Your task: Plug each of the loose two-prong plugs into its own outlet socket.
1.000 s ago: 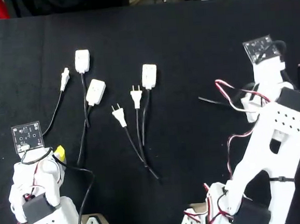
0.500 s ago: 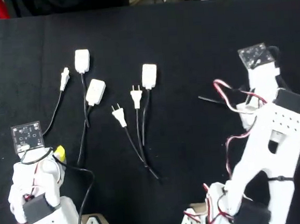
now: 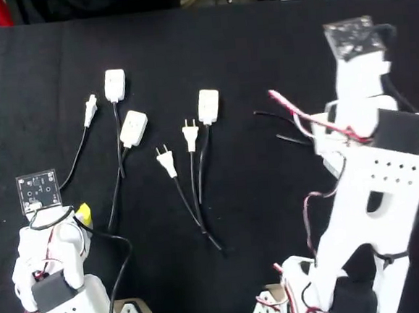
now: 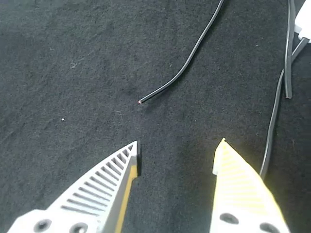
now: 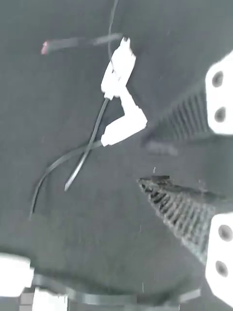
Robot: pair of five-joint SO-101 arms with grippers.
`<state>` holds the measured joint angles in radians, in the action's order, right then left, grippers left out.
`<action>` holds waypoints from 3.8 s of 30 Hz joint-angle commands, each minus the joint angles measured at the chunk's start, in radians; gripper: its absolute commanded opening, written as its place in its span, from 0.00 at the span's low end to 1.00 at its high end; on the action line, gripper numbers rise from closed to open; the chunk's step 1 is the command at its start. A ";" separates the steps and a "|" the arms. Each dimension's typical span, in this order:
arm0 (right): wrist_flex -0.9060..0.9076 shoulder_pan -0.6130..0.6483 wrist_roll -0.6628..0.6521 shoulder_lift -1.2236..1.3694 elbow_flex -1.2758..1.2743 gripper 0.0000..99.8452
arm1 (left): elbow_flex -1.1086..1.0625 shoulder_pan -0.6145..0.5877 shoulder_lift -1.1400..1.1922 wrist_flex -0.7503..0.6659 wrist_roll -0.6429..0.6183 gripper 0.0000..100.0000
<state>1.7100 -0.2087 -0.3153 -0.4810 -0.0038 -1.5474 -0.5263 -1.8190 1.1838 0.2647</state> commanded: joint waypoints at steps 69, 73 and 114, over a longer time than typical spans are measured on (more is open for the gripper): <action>-0.824 0.491 0.281 -0.578 -1.259 0.02 | 1.598 0.516 2.315 -0.379 0.069 0.25; -0.824 0.491 0.281 -0.578 -1.259 0.02 | 1.661 0.521 2.349 -0.278 0.098 0.24; -0.872 0.488 0.256 -0.576 -1.293 0.02 | 0.367 0.863 0.961 -0.020 0.419 0.03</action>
<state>0.8600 0.2700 -0.0514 -1.0441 -1.3004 -1.1331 0.2608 -0.7526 1.2068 0.6651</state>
